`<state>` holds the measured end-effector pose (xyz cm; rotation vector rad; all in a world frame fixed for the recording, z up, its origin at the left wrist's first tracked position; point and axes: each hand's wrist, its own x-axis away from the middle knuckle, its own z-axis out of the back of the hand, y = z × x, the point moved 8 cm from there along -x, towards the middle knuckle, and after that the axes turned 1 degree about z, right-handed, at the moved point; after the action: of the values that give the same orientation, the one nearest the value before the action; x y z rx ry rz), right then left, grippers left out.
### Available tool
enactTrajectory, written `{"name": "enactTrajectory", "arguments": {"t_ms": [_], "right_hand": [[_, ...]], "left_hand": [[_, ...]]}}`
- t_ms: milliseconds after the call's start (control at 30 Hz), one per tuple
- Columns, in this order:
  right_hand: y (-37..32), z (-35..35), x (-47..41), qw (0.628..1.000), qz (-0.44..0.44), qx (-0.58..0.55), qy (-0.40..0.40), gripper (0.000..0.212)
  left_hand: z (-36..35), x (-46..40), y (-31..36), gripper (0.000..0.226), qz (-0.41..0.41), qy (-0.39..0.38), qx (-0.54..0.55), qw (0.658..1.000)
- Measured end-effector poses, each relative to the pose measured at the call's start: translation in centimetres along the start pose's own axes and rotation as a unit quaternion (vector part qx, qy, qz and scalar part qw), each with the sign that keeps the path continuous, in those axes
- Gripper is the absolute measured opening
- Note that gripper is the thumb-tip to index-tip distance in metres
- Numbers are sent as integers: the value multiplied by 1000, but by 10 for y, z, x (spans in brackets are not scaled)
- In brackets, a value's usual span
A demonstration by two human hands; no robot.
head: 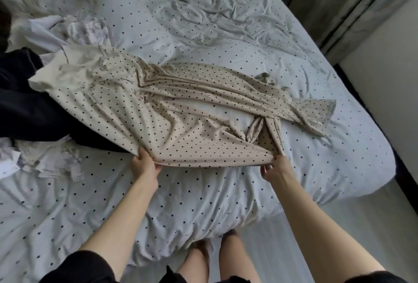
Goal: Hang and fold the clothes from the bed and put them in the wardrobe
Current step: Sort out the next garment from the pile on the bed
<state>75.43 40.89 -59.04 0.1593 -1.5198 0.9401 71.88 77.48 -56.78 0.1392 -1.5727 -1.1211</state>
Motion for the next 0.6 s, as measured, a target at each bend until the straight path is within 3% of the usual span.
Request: {"name": "enactTrajectory", "arguments": {"t_ms": [200,367,433,600], "right_hand": [[14,22,0,982,91,166,-3,8],[25,29,-3,961,81,258,-61,23],[30,27,-6,953,63,283,-88,21],[14,23,-26,944,34,306,-123,16]], "left_hand": [[-38,28,-45,9,105,-154,45,982],[-81,70,-99,19,220,-243,-34,944],[-98,88,-119,23,261,-253,-41,931],[-136,98,-142,31,227,-216,16,950]]}}
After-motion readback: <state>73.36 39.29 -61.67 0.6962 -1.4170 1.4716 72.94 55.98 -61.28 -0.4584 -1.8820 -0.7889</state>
